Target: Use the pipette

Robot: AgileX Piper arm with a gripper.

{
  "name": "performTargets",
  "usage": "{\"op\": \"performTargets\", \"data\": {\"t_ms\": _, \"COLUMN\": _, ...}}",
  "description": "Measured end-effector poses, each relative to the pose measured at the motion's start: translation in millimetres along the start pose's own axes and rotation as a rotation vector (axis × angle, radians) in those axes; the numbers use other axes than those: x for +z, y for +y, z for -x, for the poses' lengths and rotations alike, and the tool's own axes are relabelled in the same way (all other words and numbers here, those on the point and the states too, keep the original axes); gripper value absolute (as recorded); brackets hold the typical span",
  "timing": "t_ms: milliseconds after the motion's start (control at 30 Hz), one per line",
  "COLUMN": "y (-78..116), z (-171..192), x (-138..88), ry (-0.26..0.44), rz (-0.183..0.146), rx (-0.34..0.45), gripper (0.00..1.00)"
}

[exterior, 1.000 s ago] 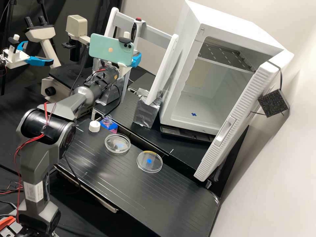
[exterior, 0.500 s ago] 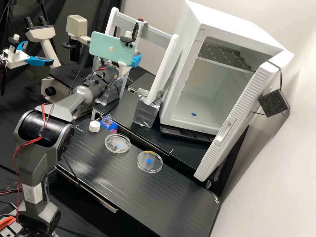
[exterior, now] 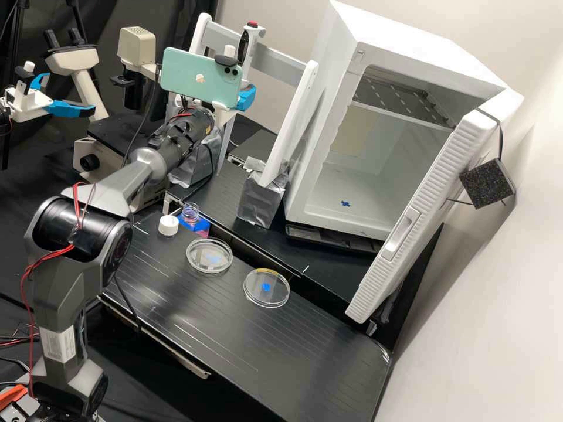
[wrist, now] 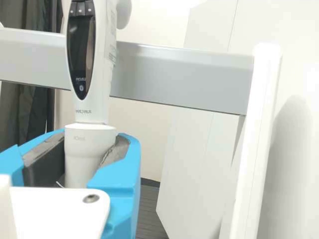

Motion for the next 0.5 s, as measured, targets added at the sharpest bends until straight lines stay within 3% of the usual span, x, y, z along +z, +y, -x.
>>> {"op": "performTargets", "data": {"t_ms": 133, "y": 4.0, "z": 5.1, "x": 0.0, "ry": 0.004, "rz": -0.015, "rx": 0.006, "gripper": 0.00}}
{"op": "performTargets", "data": {"t_ms": 500, "y": 30.5, "z": 37.2, "x": 10.2, "ry": 0.048, "rz": -0.123, "rx": 0.119, "gripper": 0.00}}
